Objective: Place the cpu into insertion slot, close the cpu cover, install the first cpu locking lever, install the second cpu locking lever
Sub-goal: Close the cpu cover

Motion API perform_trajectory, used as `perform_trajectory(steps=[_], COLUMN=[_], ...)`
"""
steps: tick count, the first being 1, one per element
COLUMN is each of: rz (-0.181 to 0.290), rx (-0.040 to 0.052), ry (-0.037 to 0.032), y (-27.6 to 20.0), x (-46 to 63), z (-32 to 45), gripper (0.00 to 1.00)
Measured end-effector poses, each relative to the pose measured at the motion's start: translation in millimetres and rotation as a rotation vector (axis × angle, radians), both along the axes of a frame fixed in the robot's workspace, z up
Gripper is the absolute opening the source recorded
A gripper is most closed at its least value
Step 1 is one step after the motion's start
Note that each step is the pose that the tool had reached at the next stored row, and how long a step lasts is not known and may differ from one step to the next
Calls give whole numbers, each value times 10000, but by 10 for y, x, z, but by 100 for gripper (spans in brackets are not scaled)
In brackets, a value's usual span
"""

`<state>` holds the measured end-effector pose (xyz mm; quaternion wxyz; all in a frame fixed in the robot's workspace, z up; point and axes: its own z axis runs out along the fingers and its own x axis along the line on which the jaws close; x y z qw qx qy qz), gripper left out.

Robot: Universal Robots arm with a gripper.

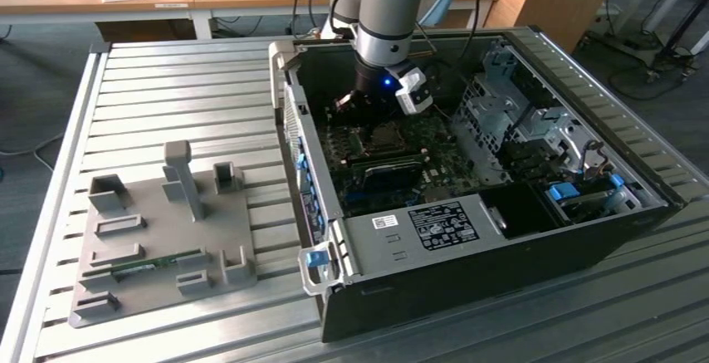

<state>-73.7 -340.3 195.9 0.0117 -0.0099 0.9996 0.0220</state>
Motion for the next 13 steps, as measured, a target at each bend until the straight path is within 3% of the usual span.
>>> perform_trajectory(steps=[13], rz=[0], rx=[21], ry=[-15], y=[8], x=[5], z=[53], gripper=[11])
